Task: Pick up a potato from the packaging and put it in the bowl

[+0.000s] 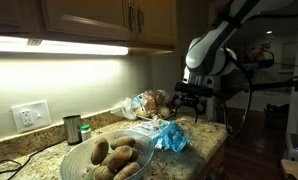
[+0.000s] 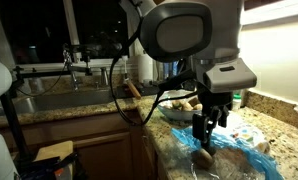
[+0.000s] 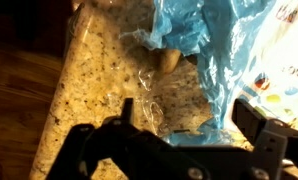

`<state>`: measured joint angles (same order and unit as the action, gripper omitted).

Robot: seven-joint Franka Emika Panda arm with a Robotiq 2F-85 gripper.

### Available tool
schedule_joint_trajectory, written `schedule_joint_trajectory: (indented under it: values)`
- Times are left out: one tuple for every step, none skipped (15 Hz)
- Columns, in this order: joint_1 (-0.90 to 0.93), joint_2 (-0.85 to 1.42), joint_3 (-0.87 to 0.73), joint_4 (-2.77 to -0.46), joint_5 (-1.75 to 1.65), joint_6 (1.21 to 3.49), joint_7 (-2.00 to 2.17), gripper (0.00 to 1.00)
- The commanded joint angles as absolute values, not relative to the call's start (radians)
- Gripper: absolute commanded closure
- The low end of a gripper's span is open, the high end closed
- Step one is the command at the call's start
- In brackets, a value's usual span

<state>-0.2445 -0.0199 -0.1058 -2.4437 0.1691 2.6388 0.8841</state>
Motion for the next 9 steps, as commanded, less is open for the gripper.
schedule_joint_trajectory:
  values:
    - [-0.223,-0.007,-0.138,-2.397,0.227,2.528,0.802,0.00]
    - [-0.223,-0.001,-0.142,-2.385,0.230,2.500,0.793,0.00]
    - [-0.223,0.002,-0.145,-2.375,0.229,2.475,0.790,0.00]
    - [-0.224,0.007,-0.149,-2.364,0.226,2.451,0.789,0.00]
    - [-0.225,0.011,-0.152,-2.353,0.226,2.428,0.787,0.00]
    - [-0.225,0.015,-0.155,-2.343,0.225,2.407,0.787,0.00]
    - [-0.225,0.020,-0.158,-2.334,0.223,2.393,0.788,0.00]
    - [-0.225,0.027,-0.159,-2.326,0.223,2.385,0.787,0.00]
    - [-0.224,0.034,-0.161,-2.320,0.222,2.386,0.786,0.00]
